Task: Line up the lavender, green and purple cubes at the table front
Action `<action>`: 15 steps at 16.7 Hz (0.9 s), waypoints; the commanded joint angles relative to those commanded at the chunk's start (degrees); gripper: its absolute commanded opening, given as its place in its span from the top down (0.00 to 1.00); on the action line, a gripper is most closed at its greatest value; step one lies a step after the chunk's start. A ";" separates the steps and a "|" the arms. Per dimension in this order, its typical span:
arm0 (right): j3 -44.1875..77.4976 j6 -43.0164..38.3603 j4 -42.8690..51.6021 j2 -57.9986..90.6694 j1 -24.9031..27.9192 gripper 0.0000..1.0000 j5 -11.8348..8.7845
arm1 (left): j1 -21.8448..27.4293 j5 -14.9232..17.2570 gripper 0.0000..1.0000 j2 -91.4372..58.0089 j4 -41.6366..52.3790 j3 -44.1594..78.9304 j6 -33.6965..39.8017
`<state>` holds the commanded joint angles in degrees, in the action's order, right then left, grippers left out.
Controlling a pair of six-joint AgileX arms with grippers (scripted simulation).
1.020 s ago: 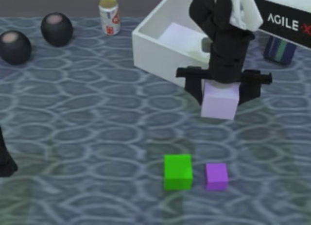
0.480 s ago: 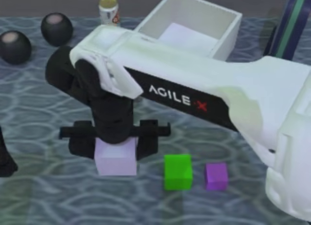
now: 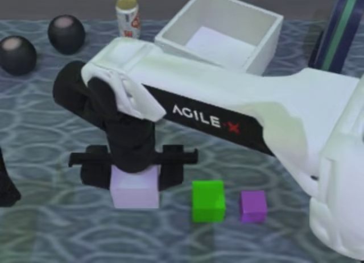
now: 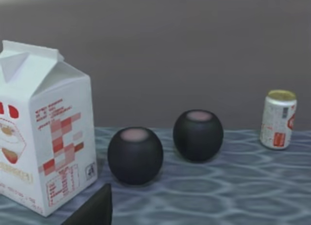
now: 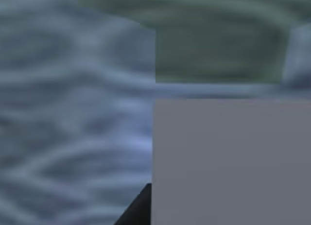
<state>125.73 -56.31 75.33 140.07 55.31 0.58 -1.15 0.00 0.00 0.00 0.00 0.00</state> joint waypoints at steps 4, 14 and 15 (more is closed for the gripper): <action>-7.02 0.02 -8.89 1.49 0.16 1.00 -0.01 | 0.00 0.00 0.00 0.00 0.00 0.00 0.00; -9.56 0.11 -11.64 2.19 0.44 0.70 0.06 | 0.00 0.00 0.00 0.00 0.00 0.00 0.00; -9.56 0.11 -11.64 2.19 0.44 0.62 0.06 | 0.00 0.00 0.00 0.00 0.00 0.00 0.00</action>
<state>116.17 -56.21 63.69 142.26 55.75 0.64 -1.15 0.00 0.00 0.00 0.00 0.00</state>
